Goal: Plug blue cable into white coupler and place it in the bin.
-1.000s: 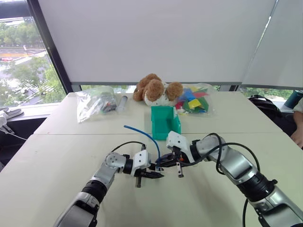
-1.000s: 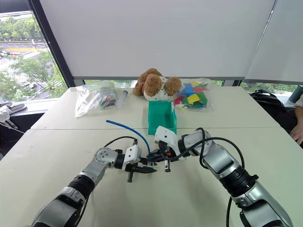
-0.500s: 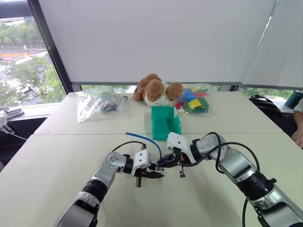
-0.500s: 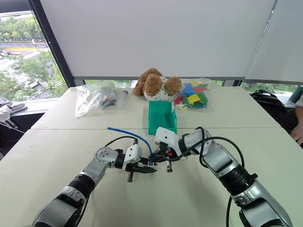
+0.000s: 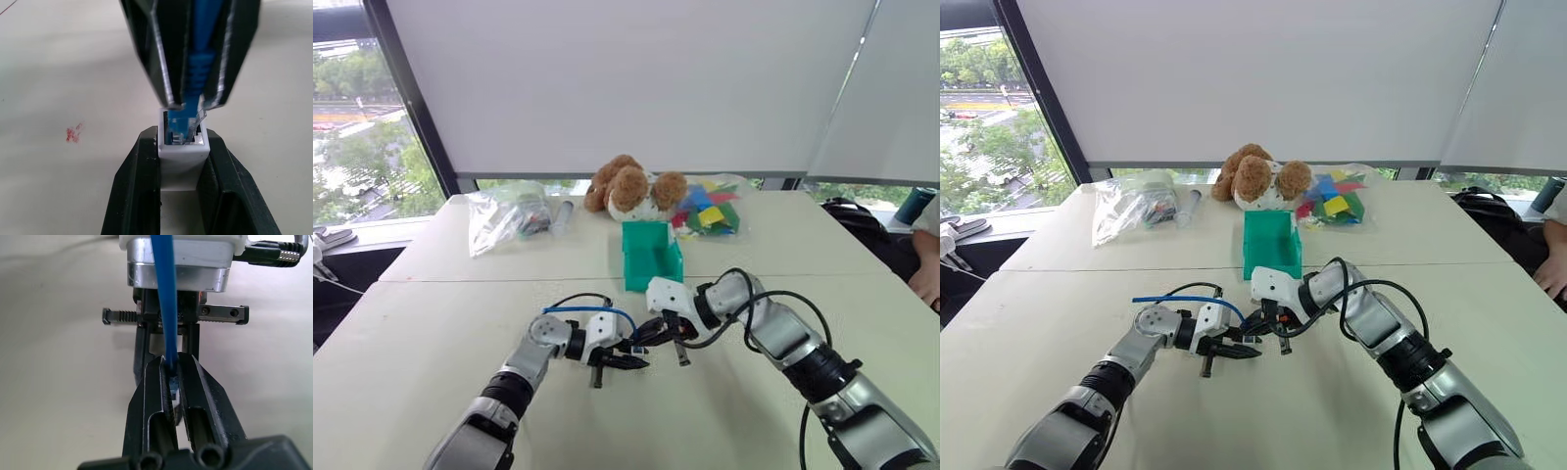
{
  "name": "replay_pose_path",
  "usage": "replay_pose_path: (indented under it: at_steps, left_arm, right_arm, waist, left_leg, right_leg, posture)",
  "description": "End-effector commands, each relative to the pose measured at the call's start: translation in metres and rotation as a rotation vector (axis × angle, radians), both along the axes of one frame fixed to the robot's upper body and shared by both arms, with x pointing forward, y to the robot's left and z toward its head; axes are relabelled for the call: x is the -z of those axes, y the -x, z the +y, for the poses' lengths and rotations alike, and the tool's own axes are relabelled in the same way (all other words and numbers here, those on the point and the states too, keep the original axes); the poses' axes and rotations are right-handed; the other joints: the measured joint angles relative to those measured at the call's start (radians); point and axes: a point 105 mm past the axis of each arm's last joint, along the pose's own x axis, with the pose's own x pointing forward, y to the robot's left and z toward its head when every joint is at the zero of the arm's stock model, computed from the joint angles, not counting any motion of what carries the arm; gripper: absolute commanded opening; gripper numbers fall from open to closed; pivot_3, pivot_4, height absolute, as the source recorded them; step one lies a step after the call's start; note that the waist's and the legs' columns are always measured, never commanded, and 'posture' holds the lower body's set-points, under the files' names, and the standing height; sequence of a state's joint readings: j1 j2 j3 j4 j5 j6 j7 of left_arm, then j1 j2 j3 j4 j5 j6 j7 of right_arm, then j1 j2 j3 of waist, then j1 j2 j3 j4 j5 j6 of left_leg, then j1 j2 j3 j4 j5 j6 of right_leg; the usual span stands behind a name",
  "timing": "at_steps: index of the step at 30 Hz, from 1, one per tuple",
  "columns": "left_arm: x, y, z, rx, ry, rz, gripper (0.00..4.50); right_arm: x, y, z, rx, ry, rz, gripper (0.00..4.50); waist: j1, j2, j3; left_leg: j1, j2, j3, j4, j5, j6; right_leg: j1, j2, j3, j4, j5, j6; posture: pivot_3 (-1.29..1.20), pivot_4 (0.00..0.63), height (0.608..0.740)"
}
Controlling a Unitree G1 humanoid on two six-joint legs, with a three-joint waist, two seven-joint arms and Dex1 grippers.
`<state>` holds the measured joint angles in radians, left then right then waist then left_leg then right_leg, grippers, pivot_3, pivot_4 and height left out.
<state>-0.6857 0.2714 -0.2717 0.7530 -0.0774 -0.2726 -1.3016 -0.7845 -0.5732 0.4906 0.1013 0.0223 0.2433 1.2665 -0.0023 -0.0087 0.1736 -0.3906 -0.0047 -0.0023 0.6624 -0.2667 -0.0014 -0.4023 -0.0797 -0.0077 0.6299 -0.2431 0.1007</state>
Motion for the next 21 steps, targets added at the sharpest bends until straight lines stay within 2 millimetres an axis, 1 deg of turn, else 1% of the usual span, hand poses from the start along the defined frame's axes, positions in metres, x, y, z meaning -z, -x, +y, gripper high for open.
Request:
replay_pose_path:
  at_steps: [1,9,15,17,19,21]
  left_arm:
    - [0.001,0.003,-0.001,0.009,-0.004,0.006,0.40]
    - [-0.001,0.002,0.002,-0.014,0.010,0.014,0.40]
    - [-0.003,0.002,0.001,-0.026,0.022,0.017,0.40]
    - [-0.003,0.002,0.002,-0.027,0.021,0.016,0.40]
    - [-0.003,0.003,0.004,-0.030,0.016,0.014,0.40]
    - [-0.002,0.002,0.006,-0.042,0.009,0.010,0.40]
  right_arm:
    - [0.054,0.004,-0.014,0.025,0.164,0.117,0.00]
    - [0.081,0.016,-0.016,0.012,0.216,0.223,0.00]
    - [0.103,0.034,-0.018,-0.002,0.256,0.332,0.00]
    - [0.104,0.036,-0.017,-0.001,0.246,0.344,0.00]
    - [0.100,0.034,-0.014,0.018,0.213,0.344,0.00]
    - [0.088,0.030,-0.011,0.030,0.165,0.343,0.00]
  waist:
    - [-0.009,-0.001,-0.004]
    - [-0.011,-0.001,-0.020]
    - [-0.012,-0.001,-0.031]
    - [-0.012,-0.001,-0.037]
    - [-0.013,-0.002,-0.040]
    - [-0.013,-0.002,-0.040]
  left_leg:
    - [0.001,0.001,0.000,0.000,0.000,0.000]
    - [0.001,0.002,-0.001,-0.001,0.000,0.000]
    - [0.002,0.002,-0.001,-0.002,-0.001,0.002]
    - [0.002,0.002,-0.001,-0.002,-0.002,0.003]
    - [0.003,0.002,-0.001,-0.002,-0.002,0.004]
    - [0.006,0.002,-0.001,-0.005,-0.003,0.004]
  right_leg:
    - [0.000,0.000,0.000,0.000,0.000,0.000]
    - [0.000,0.000,0.000,0.000,0.000,0.000]
    - [0.000,0.000,0.000,0.000,-0.002,-0.003]
    - [0.000,0.000,0.000,0.000,-0.003,-0.005]
    - [0.001,-0.001,0.000,0.000,-0.004,-0.006]
    - [0.003,-0.001,0.000,0.000,-0.004,-0.007]
  posture:
    - [0.00,0.150,0.740]
    - [0.00,0.150,0.740]
    - [0.00,0.150,0.740]
    - [0.00,0.150,0.740]
    - [0.00,0.150,0.740]
    - [0.00,0.150,0.740]
